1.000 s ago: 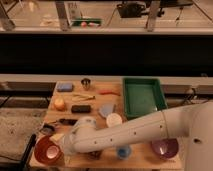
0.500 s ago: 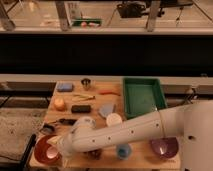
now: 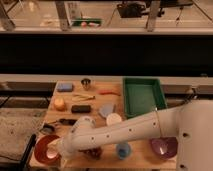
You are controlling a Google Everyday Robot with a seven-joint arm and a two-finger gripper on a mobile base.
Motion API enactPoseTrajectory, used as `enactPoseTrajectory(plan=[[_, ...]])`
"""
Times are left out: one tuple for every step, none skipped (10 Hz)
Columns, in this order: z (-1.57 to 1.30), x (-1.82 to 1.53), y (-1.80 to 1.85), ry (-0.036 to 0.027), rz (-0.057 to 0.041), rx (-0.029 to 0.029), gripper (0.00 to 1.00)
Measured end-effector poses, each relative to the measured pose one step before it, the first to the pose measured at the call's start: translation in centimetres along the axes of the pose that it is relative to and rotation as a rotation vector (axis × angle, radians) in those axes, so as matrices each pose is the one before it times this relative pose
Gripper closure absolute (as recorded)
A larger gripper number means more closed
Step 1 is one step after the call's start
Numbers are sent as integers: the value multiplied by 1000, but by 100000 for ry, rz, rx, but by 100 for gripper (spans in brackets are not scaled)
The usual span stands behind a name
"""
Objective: Stack bowls on top of each other
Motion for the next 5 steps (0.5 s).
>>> enactPoseTrajectory(plan=[[86, 3, 44, -289, 71, -380, 57], [84, -68, -4, -375, -66, -322, 64], [168, -66, 47, -630, -337, -670, 76], [105, -2, 86, -371, -255, -493, 87], [-5, 8, 27, -55, -259, -172, 95]])
